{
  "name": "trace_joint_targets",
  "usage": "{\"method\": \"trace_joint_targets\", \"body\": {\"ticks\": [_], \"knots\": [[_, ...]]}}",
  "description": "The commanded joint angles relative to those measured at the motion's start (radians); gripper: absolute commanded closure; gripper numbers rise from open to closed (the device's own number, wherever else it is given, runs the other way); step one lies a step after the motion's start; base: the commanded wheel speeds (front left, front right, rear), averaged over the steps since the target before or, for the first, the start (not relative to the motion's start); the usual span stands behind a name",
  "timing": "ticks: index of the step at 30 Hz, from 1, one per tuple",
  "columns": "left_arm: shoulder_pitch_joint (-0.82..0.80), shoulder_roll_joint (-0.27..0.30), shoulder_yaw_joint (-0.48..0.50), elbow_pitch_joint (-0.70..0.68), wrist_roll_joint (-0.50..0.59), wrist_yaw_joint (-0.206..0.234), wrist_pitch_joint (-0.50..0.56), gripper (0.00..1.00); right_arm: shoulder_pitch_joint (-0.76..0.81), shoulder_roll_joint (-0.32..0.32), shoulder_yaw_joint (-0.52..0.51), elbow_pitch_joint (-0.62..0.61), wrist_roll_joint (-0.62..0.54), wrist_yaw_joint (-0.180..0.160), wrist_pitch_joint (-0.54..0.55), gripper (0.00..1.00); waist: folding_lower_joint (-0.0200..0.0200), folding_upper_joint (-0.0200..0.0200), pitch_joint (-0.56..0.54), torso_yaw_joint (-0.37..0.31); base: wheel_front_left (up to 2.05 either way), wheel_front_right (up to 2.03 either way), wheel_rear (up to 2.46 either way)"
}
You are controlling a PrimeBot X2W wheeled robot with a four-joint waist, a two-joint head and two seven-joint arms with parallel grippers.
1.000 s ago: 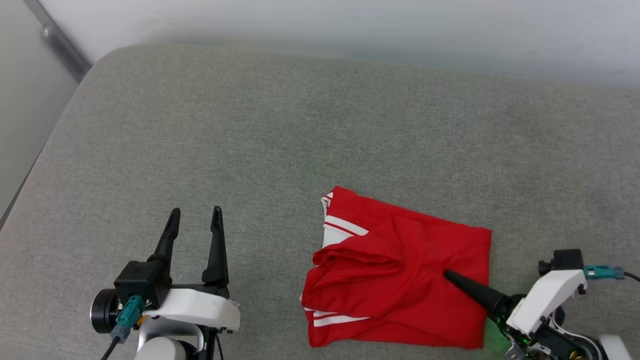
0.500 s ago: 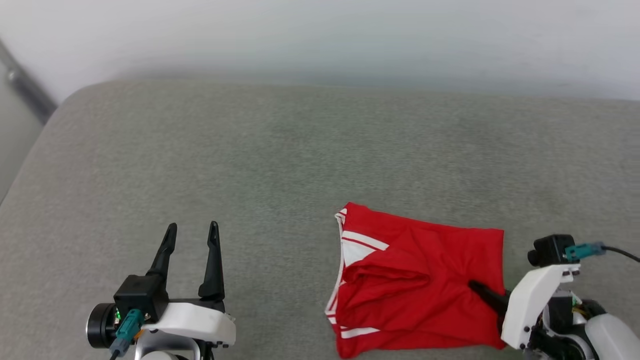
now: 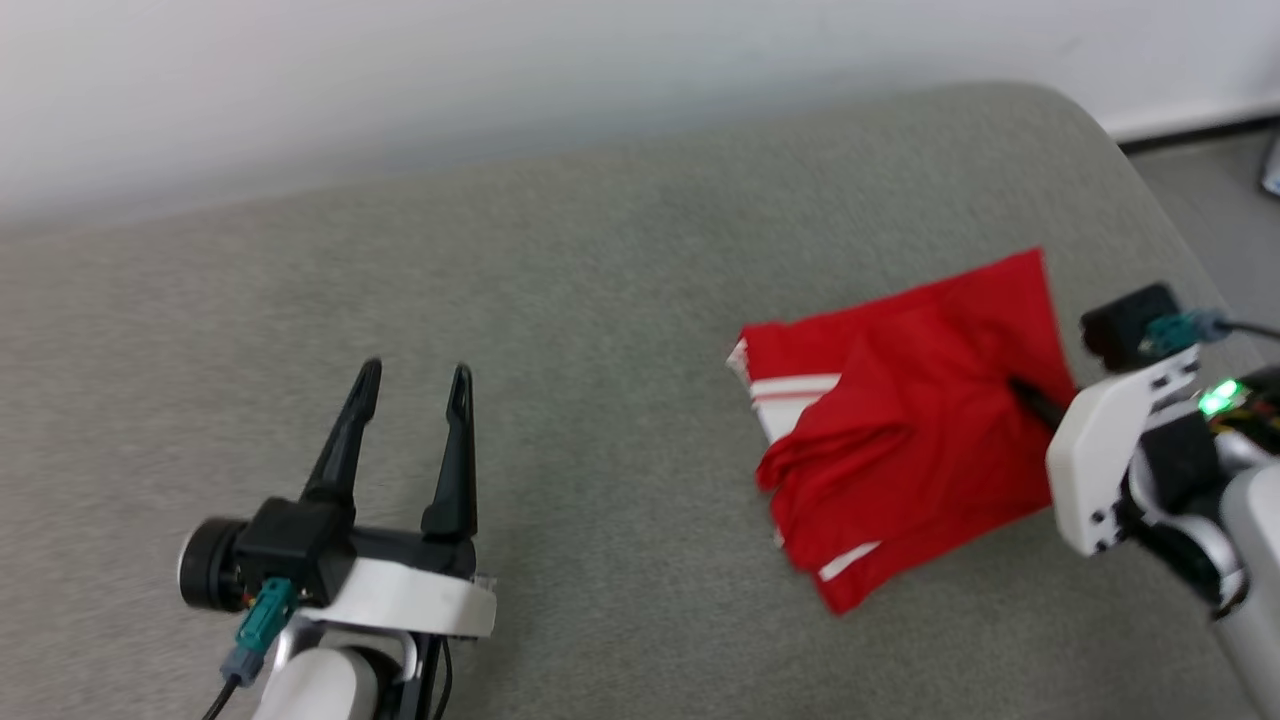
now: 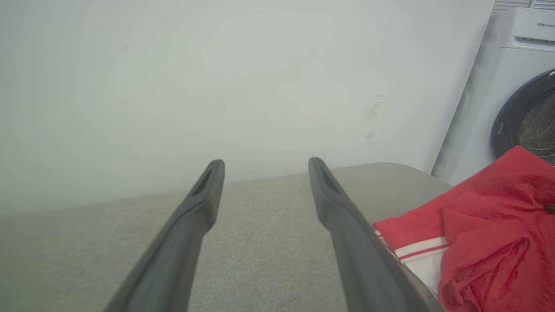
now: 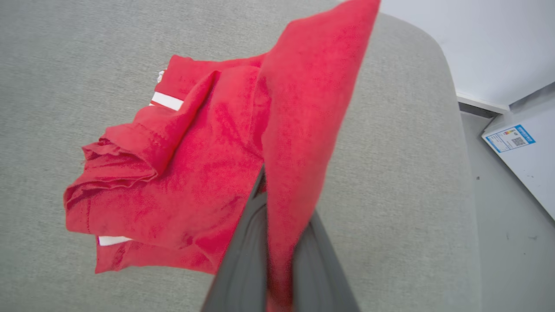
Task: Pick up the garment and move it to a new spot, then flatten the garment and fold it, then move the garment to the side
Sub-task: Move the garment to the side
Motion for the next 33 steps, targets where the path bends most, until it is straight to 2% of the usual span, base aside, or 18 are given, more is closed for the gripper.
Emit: {"method": "trace_joint_targets", "body": {"ticks": [1,6,12,14,19,20,21,22,23,29,33], "knots": [[-0.035,0.013,-0.006,-0.010,0.011,-0.007,0.005,0.00,-0.045,-0.021,-0.007,0.000,-0.022,-0.001,-0.005,1.00,0.0000,0.0000,0.111,-0.098,0.00,0.00,0.00],[-0.131,0.035,-0.028,-0.049,0.045,-0.027,0.037,0.00,-0.137,-0.087,-0.053,0.051,-0.067,-0.001,-0.057,1.00,0.0000,0.0000,0.237,-0.143,0.00,0.00,0.00],[-0.242,0.070,-0.049,-0.091,0.082,-0.057,0.084,0.00,-0.242,-0.128,-0.132,0.184,-0.122,-0.001,-0.211,1.00,0.0000,0.0000,0.381,-0.145,0.00,0.00,0.00],[-0.276,0.077,-0.057,-0.108,0.093,-0.065,0.099,0.00,-0.273,-0.131,-0.170,0.246,-0.147,-0.001,-0.256,1.00,0.0000,0.0000,0.421,-0.136,0.00,0.00,0.00],[-0.332,0.088,-0.076,-0.138,0.112,-0.081,0.131,0.00,-0.339,-0.085,-0.267,0.391,-0.193,-0.001,-0.379,1.00,0.0000,0.0000,0.499,-0.110,0.00,0.00,0.00],[-0.339,0.090,-0.077,-0.140,0.113,-0.083,0.134,0.00,-0.347,-0.075,-0.282,0.426,-0.209,-0.001,-0.394,0.94,0.0000,0.0000,0.510,-0.106,0.00,0.00,0.00],[-0.345,0.092,-0.079,-0.141,0.115,-0.085,0.139,0.00,-0.358,-0.062,-0.300,0.455,-0.218,-0.001,-0.416,0.75,0.0000,0.0000,0.518,-0.101,0.00,0.00,0.00],[-0.350,0.092,-0.081,-0.141,0.116,-0.087,0.139,0.00,-0.368,-0.056,-0.320,0.490,-0.237,-0.001,-0.433,0.44,0.0000,0.0000,0.524,-0.096,0.00,0.00,0.00],[-0.354,0.092,-0.085,-0.141,0.117,-0.087,0.139,0.00,-0.374,-0.048,-0.341,0.525,-0.255,-0.001,-0.448,0.00,0.0000,0.0000,0.527,-0.091,0.00,0.00,0.00],[-0.353,0.089,-0.090,-0.129,0.109,-0.082,0.131,0.00,-0.418,-0.027,-0.463,0.674,-0.369,-0.001,-0.587,0.00,0.0000,0.0000,0.509,-0.078,0.00,0.00,0.00],[-0.335,0.081,-0.092,-0.114,0.101,-0.075,0.120,0.00,-0.421,-0.019,-0.504,0.716,-0.420,-0.001,-0.644,0.00,0.0000,0.0000,0.469,-0.077,0.00,0.00,0.00]]}}
